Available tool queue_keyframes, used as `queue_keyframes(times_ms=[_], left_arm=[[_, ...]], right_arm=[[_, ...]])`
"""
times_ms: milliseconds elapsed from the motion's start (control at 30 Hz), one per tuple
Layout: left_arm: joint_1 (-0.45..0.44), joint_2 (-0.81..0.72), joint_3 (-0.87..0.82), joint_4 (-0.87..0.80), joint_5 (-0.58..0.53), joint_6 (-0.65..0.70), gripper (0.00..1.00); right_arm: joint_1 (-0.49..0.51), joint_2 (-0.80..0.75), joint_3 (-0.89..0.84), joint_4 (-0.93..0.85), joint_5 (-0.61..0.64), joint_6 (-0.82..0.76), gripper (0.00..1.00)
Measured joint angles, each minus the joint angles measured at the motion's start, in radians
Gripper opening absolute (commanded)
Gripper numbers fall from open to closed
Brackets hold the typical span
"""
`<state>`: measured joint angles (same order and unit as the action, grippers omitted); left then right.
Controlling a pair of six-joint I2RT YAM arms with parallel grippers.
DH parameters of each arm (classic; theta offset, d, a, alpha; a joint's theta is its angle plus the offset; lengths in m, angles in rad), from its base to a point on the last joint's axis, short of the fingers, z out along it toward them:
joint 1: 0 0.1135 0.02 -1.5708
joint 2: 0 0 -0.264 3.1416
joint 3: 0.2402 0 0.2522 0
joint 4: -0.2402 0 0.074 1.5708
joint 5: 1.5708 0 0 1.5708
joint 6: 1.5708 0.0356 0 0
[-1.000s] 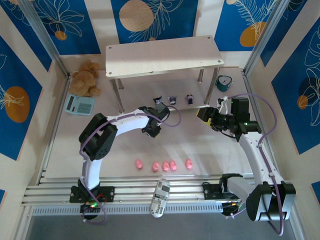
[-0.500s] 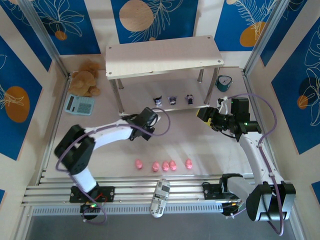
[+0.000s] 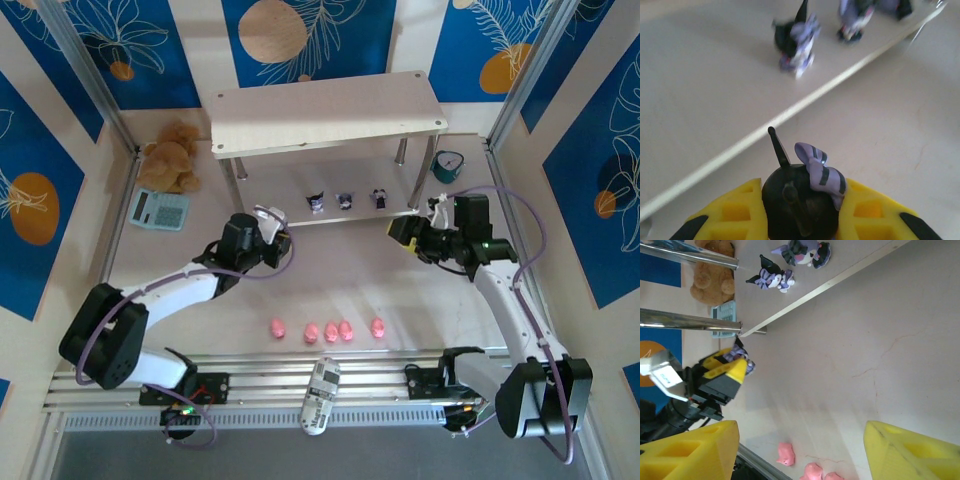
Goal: Place and organize the plastic toys onto the shelf
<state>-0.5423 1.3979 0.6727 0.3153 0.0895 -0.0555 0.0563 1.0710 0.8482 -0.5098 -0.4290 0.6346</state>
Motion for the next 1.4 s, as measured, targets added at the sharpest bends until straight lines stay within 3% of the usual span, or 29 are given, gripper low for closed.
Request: queue_keyframes(times_ms=[433, 1067, 1400], left_arm=[[0.121, 0.229, -0.010, 0.457, 0.149, 0.032, 0.16], [0.220, 0.451, 0.011, 0.809, 0.281, 0.028, 0.20], [0.230, 0.537, 0.065, 0.896, 0.302, 0.000, 0.24]], right_arm=[[0.030, 0.050, 0.041, -0.006, 0.042, 0.000, 0.67], [0.077, 0.171, 0.109, -0.015, 0.086, -0.001, 0.67], [0.117, 0.203, 0.153, -0.034, 0.113, -0.001, 0.67]])
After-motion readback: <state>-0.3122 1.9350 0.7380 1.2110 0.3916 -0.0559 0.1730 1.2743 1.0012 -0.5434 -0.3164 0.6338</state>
